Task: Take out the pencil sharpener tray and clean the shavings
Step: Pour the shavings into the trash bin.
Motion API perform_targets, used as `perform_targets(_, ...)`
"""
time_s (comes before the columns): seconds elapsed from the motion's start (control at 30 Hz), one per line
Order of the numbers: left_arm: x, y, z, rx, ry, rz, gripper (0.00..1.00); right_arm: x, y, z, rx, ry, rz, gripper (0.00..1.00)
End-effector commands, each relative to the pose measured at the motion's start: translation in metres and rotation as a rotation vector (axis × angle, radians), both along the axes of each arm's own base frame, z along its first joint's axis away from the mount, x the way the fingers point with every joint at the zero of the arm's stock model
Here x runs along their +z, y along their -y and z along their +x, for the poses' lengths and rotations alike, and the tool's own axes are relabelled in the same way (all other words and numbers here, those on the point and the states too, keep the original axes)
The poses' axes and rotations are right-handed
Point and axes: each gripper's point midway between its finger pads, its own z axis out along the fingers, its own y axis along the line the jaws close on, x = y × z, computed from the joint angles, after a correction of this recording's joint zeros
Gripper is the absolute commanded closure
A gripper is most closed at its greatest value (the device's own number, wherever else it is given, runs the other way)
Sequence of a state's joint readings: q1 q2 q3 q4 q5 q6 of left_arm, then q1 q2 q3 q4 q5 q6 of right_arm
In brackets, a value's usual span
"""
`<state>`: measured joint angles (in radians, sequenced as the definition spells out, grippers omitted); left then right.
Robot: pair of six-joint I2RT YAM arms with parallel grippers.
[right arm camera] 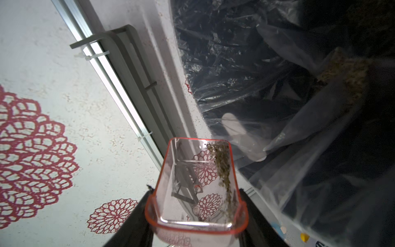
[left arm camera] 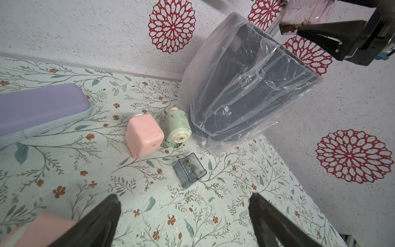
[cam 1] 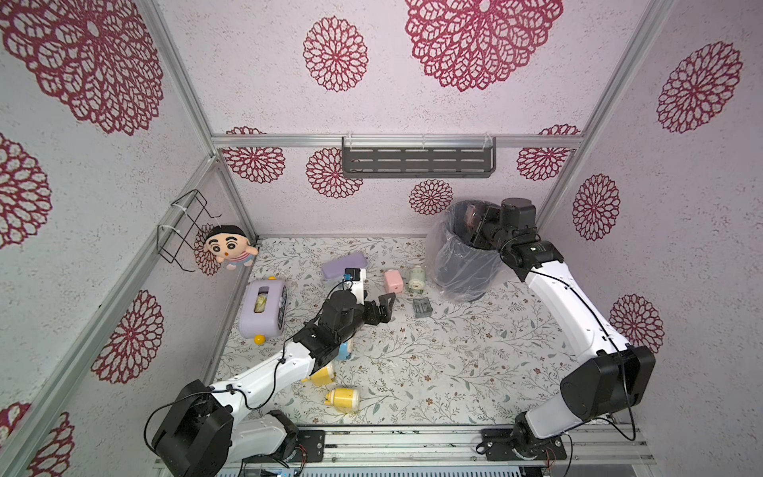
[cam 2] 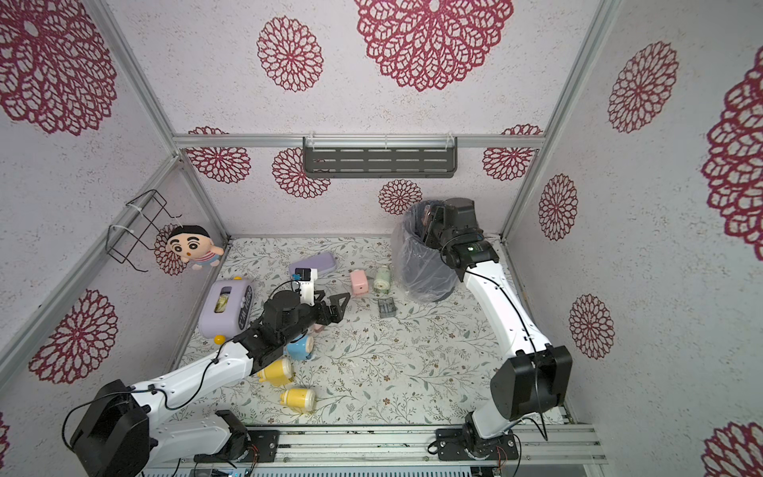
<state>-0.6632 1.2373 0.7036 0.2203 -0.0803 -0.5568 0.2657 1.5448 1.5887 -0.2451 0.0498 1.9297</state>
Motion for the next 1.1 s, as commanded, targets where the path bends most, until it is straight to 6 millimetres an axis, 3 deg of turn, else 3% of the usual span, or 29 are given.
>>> perform_targets(0.0, -0.001, 0.0, -0.003, -0.001, 0.017, 0.0, 0.03, 0.048, 0.005, -0.017, -0.009, 0.131, 0.021, 0.56)
perform_targets(0.2, 0.001, -0.001, -0.005, 0.001, 0.026, -0.003, 0.02, 0.002, 0.009, -0.021, -0.005, 0.114, 0.086, 0.56)
perform_targets(0.3, 0.002, -0.002, -0.006, 0.001, 0.031, -0.006, 0.03, -0.011, 0.005, -0.016, 0.025, 0.13, 0.116, 0.57)
perform_targets(0.4, 0.003, -0.002, -0.006, 0.002, 0.033, -0.006, 0.03, -0.004, 0.003, -0.015, 0.039, 0.16, 0.117, 0.58)
perform_targets(0.63, 0.003, -0.002, -0.006, 0.002, 0.037, -0.005, 0.03, 0.034, 0.002, -0.016, 0.063, 0.237, 0.096, 0.57)
perform_targets(0.7, 0.003, -0.002, -0.006, 0.002, 0.038, -0.005, 0.03, 0.035, 0.003, -0.019, 0.062, 0.24, 0.096, 0.57)
perform_targets(0.97, 0.008, -0.002, -0.01, -0.006, 0.053, -0.013, 0.03, -0.014, 0.015, -0.026, 0.033, 0.161, 0.116, 0.57)
perform_targets(1.07, 0.008, -0.002, -0.01, -0.003, 0.058, -0.014, 0.03, -0.009, 0.015, -0.024, 0.04, 0.17, 0.114, 0.57)
